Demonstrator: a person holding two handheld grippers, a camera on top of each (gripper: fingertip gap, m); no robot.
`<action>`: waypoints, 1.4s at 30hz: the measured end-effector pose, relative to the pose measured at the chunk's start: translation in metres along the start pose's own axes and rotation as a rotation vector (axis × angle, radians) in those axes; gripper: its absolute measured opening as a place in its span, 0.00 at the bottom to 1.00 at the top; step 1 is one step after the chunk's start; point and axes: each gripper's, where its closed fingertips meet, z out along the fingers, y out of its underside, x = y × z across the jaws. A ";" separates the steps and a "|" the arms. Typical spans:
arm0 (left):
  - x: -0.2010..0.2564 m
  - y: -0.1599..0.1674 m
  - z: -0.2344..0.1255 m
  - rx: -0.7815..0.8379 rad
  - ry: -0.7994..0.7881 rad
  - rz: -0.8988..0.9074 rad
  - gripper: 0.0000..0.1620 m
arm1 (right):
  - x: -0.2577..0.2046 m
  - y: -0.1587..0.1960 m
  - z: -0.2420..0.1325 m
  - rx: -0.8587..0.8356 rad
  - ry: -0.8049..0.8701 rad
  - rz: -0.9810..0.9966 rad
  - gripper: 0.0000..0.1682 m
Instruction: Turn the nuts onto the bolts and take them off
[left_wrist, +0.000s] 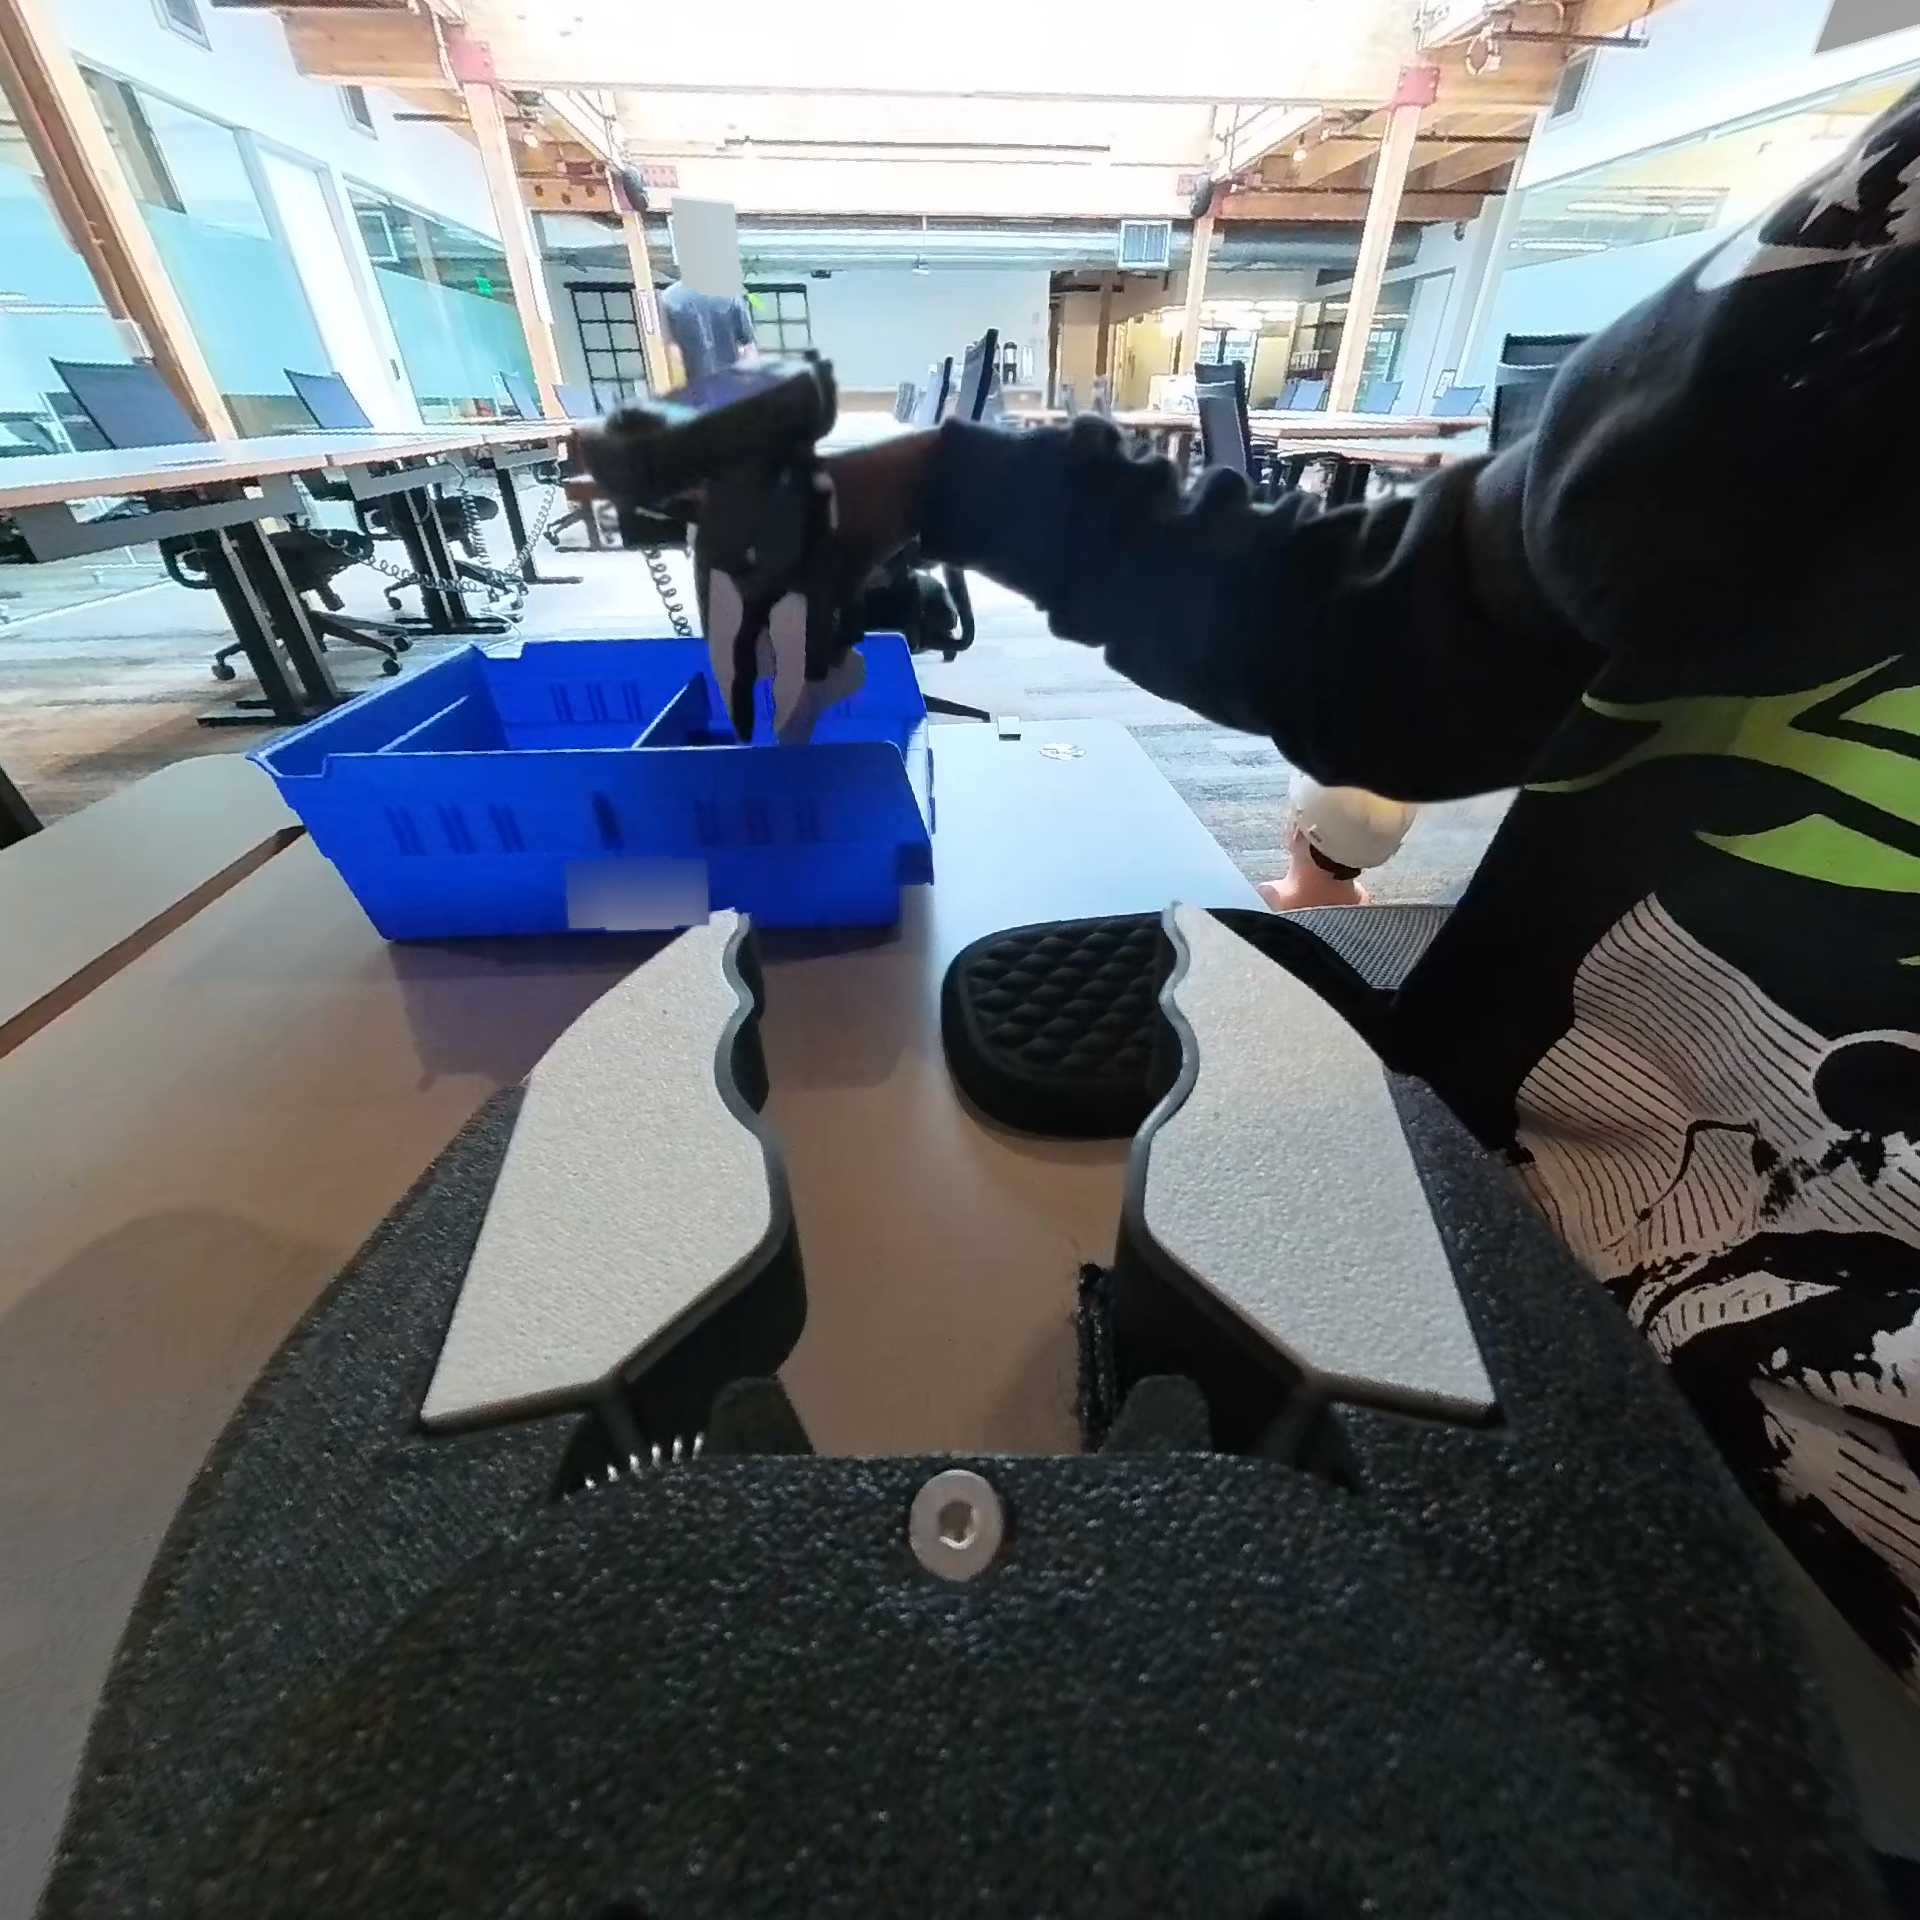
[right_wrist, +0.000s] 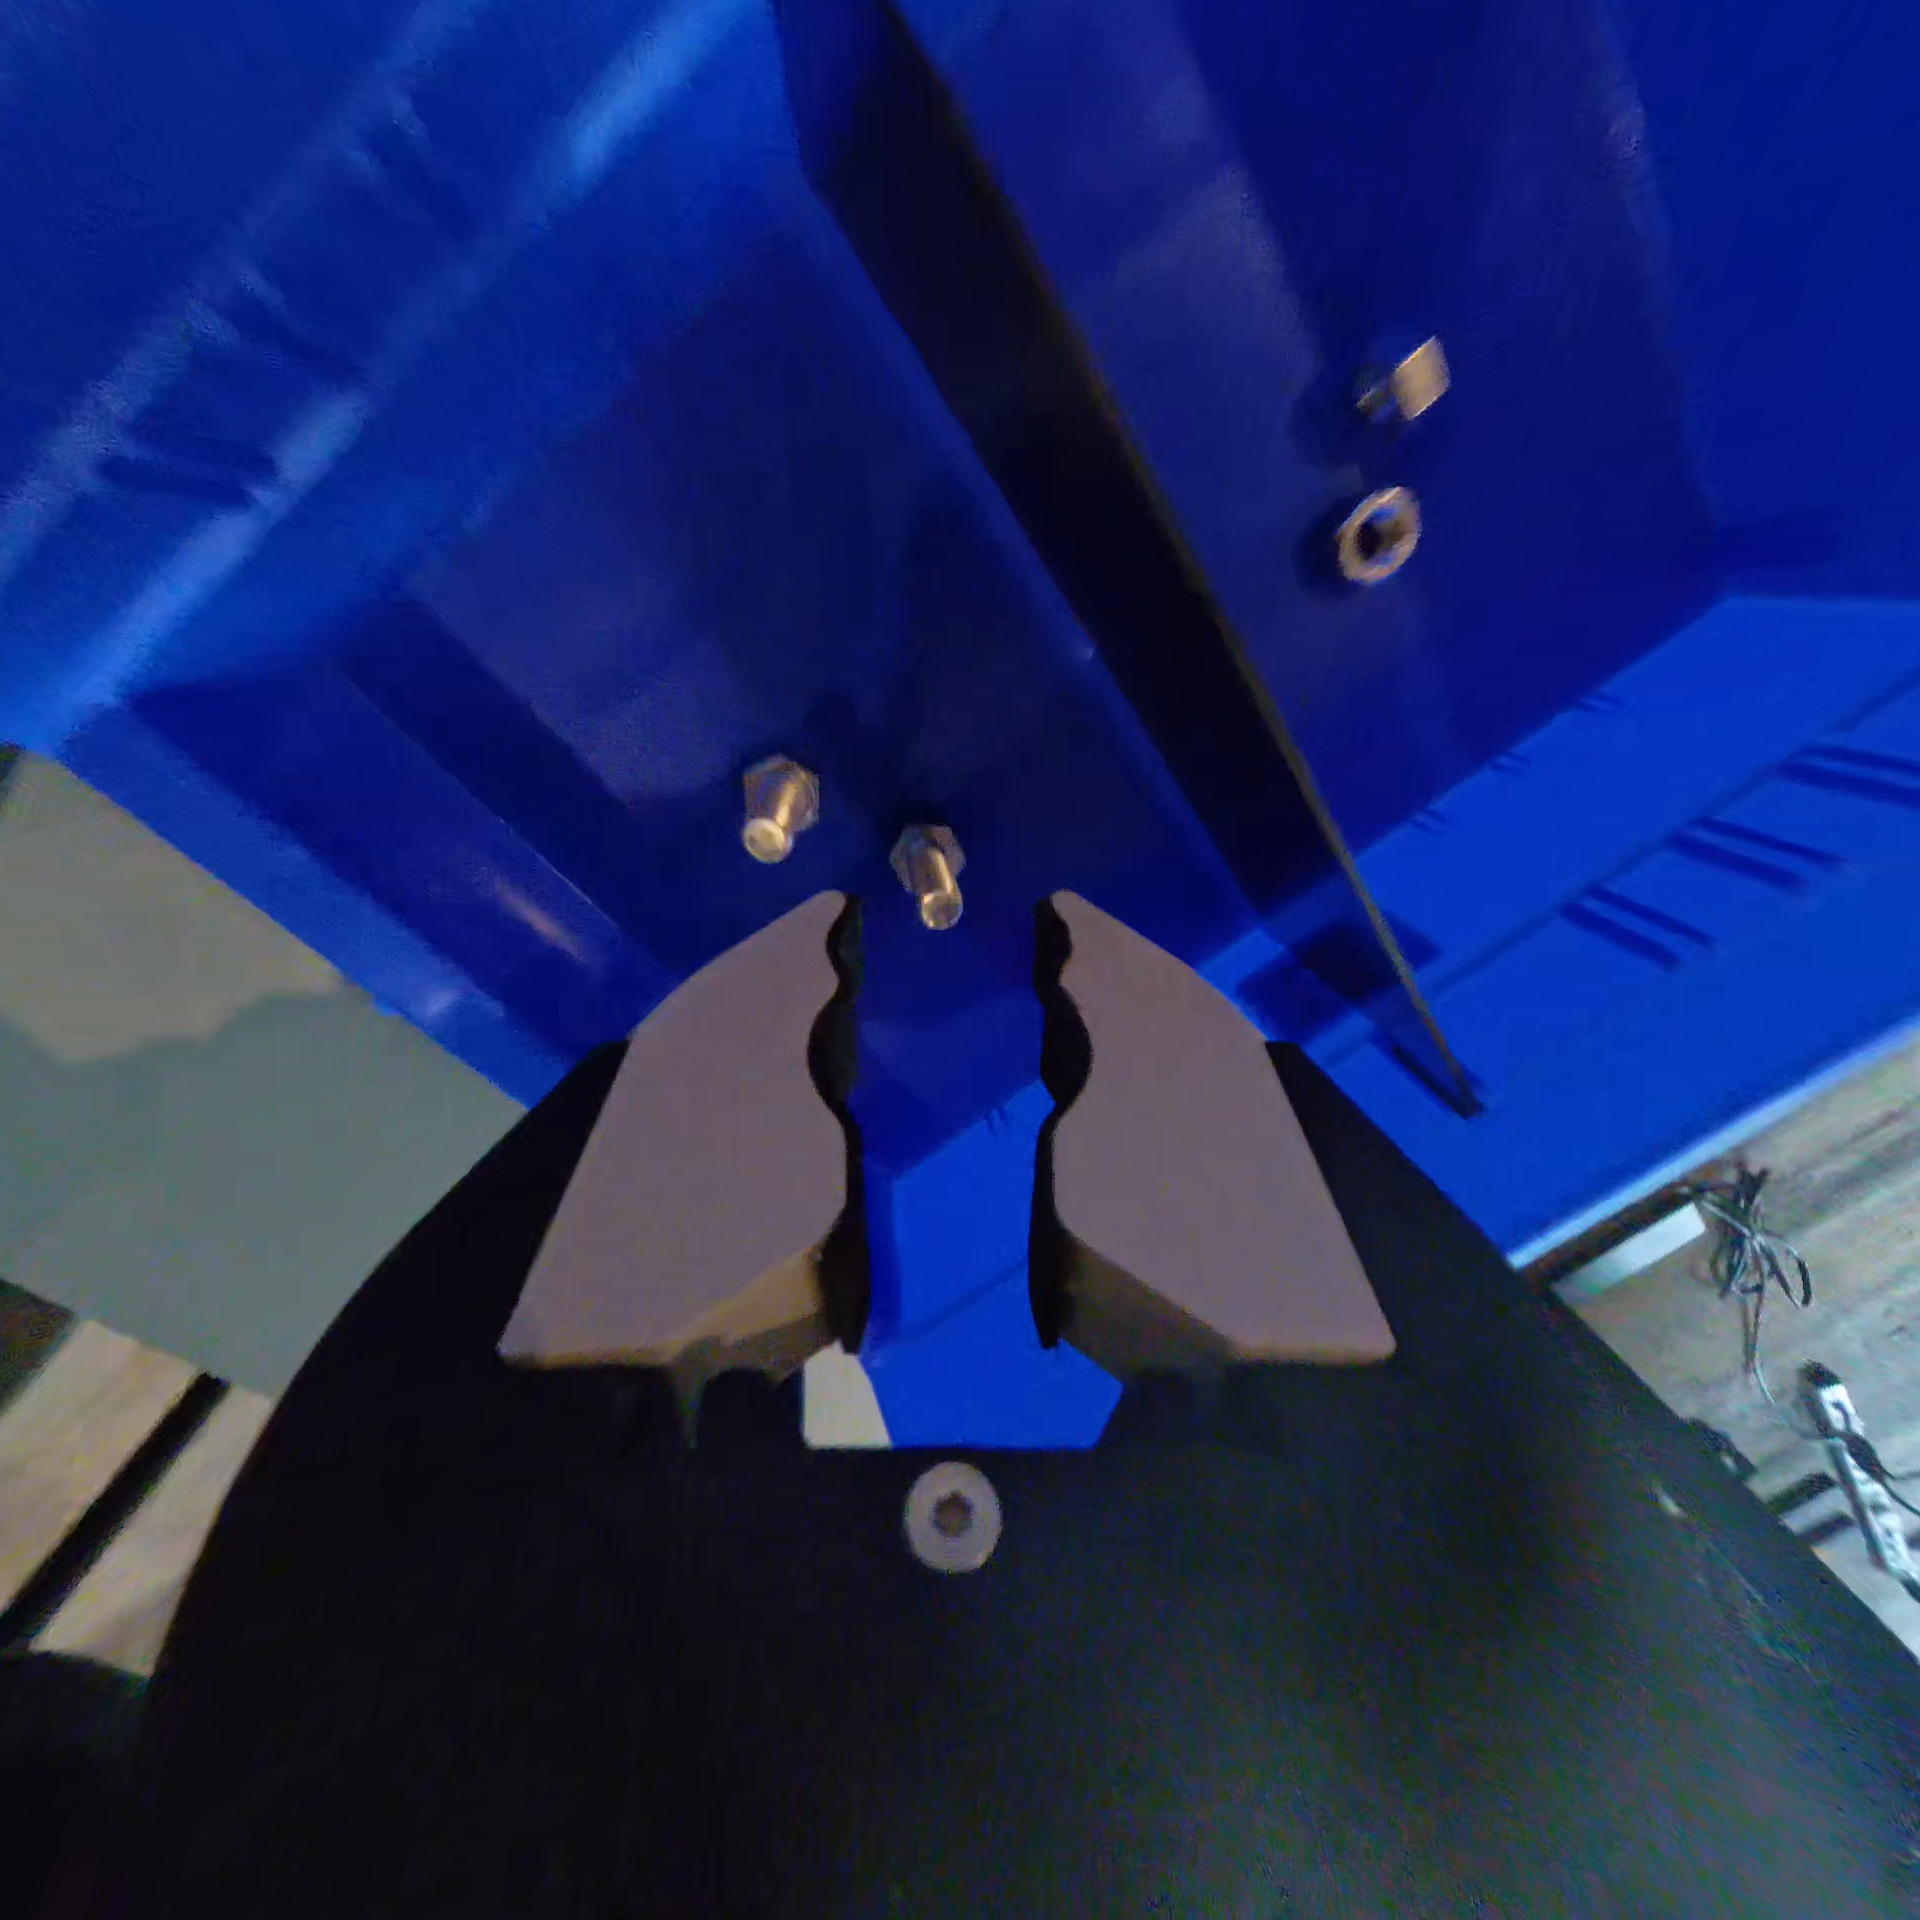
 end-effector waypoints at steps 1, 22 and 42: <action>0.000 -0.001 0.000 0.001 -0.004 0.001 0.45 | -0.001 -0.009 -0.010 0.056 0.022 0.018 0.20; -0.037 -0.045 -0.045 0.126 -0.343 -0.006 0.47 | -0.059 -0.193 -0.123 1.175 0.257 0.529 0.53; -0.100 -0.007 -0.460 -0.360 -1.272 -0.383 0.43 | -0.057 -0.207 -0.097 1.248 0.266 0.520 0.43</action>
